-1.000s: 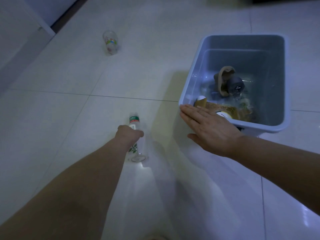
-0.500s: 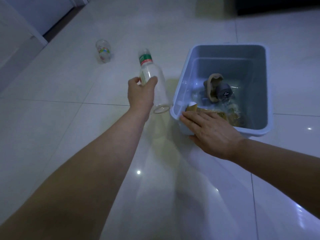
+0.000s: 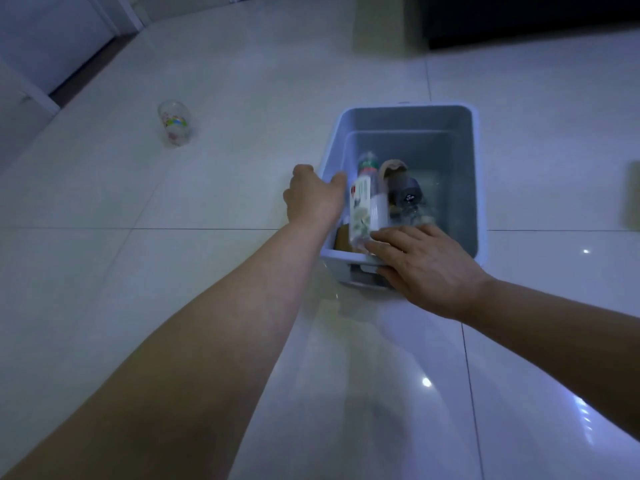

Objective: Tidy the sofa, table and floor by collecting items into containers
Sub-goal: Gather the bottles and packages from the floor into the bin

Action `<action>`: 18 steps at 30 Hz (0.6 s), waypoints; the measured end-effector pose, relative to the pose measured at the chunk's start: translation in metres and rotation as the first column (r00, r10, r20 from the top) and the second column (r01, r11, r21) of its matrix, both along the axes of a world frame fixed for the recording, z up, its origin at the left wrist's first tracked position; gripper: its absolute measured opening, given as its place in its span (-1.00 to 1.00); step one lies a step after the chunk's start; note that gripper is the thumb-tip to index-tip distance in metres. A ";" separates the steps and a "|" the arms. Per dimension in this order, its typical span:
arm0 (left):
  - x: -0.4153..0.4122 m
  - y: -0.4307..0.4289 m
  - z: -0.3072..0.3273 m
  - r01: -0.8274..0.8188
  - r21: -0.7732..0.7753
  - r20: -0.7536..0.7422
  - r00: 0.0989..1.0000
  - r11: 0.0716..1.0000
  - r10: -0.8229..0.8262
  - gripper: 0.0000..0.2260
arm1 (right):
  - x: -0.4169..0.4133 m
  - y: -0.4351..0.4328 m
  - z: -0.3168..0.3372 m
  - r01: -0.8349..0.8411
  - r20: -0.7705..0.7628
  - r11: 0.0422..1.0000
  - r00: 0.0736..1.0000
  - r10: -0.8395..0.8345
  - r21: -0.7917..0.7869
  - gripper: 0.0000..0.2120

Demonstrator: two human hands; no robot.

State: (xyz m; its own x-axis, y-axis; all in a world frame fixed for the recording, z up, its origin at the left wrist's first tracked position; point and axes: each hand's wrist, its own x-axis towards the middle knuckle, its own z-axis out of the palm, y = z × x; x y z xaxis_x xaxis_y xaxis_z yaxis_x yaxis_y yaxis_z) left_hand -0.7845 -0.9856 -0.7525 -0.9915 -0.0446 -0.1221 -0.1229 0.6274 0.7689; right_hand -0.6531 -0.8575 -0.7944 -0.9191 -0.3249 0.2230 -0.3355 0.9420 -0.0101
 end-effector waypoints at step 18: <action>0.022 0.028 -0.013 0.287 -0.246 0.056 0.958 0.926 -0.282 -0.51 | 0.015 0.056 0.004 0.109 0.075 0.992 0.991 -0.114 0.062 -0.52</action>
